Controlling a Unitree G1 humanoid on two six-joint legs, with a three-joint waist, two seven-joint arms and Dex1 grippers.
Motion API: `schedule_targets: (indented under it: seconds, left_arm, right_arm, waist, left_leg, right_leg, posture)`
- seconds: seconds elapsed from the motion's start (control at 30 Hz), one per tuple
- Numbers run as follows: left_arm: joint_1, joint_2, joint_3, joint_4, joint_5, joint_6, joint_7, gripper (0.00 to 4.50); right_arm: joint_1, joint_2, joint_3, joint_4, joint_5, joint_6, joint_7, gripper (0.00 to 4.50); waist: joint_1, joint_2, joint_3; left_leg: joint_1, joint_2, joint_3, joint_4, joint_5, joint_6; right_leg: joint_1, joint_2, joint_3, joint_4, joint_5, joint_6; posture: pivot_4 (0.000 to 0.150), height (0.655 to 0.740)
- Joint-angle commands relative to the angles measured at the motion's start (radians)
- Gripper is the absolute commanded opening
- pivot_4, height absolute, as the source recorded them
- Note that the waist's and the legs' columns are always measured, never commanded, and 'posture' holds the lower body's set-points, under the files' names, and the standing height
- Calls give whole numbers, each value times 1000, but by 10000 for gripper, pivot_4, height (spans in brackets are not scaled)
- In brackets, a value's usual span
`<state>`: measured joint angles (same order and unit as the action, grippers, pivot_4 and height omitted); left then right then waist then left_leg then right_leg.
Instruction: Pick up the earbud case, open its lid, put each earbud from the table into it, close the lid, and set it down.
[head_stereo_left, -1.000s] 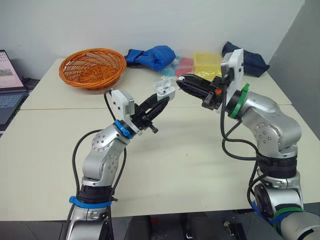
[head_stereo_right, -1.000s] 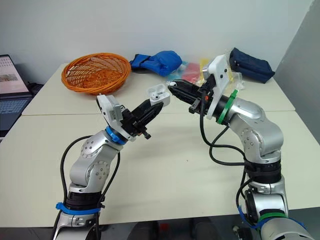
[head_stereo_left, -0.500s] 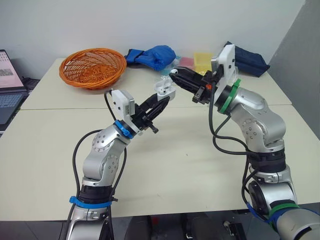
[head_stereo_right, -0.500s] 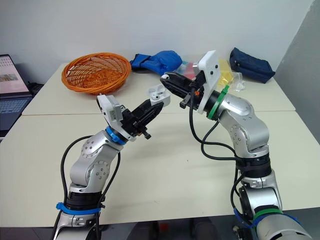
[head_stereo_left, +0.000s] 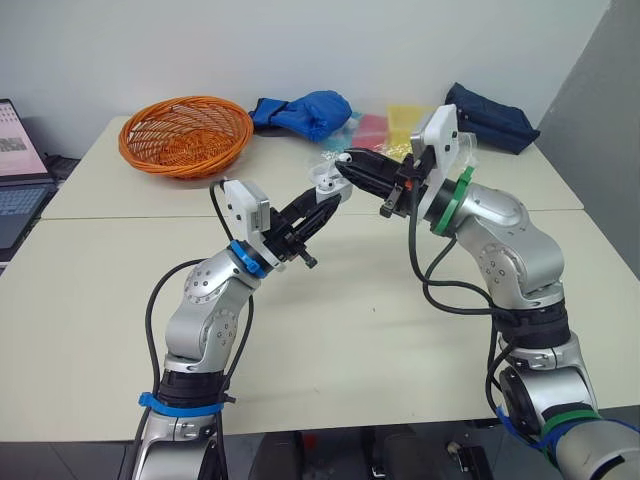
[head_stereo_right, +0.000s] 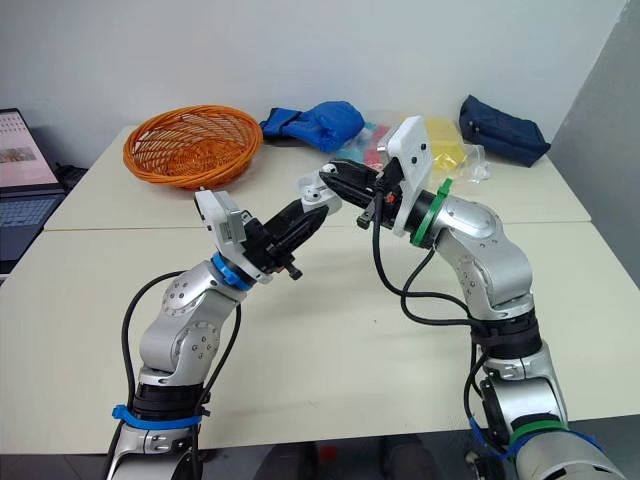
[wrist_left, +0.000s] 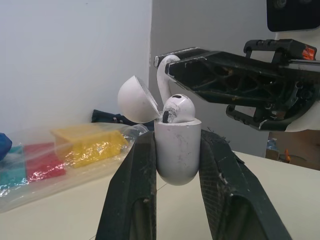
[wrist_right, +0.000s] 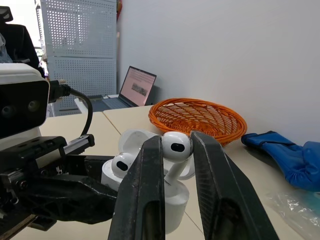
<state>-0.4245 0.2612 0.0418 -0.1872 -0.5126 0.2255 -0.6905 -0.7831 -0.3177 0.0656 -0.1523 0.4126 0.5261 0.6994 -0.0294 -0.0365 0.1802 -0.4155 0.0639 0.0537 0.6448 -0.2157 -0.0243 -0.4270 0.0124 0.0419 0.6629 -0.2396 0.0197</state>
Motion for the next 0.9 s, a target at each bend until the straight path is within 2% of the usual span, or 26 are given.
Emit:
schedule_targets:
  seconds: [0.03,0.53,0.8,0.9]
  left_arm:
    - [-5,0,8,-26,-12,-25,-8,7869]
    - [-7,-4,8,-27,-5,-28,-5,7869]
    - [-6,-1,4,-33,-6,-22,-1,7869]
    - [-10,-3,1,-32,-4,-22,0,7869]
  right_arm:
    - [-2,-14,-4,-26,5,-2,8,4241]
    - [4,-41,12,-34,8,4,35,4241]
    - [-9,-36,5,-24,3,-10,29,31298]
    - [-9,-38,1,-24,2,-15,29,31298]
  waist:
    - [0,0,0]
    - [0,0,0]
    - [0,0,0]
    - [0,0,0]
  left_leg:
    - [0,0,0,0,0,0]
    - [0,0,0,0,0,0]
    - [0,0,0,0,0,0]
    - [0,0,0,0,0,0]
  right_leg:
    - [0,0,0,0,0,0]
    - [0,0,0,0,0,0]
    - [0,0,0,0,0,0]
    - [0,0,0,0,0,0]
  posture:
    - [1500,7400]
    - [1500,7400]
    - [1500,7400]
    - [1500,7400]
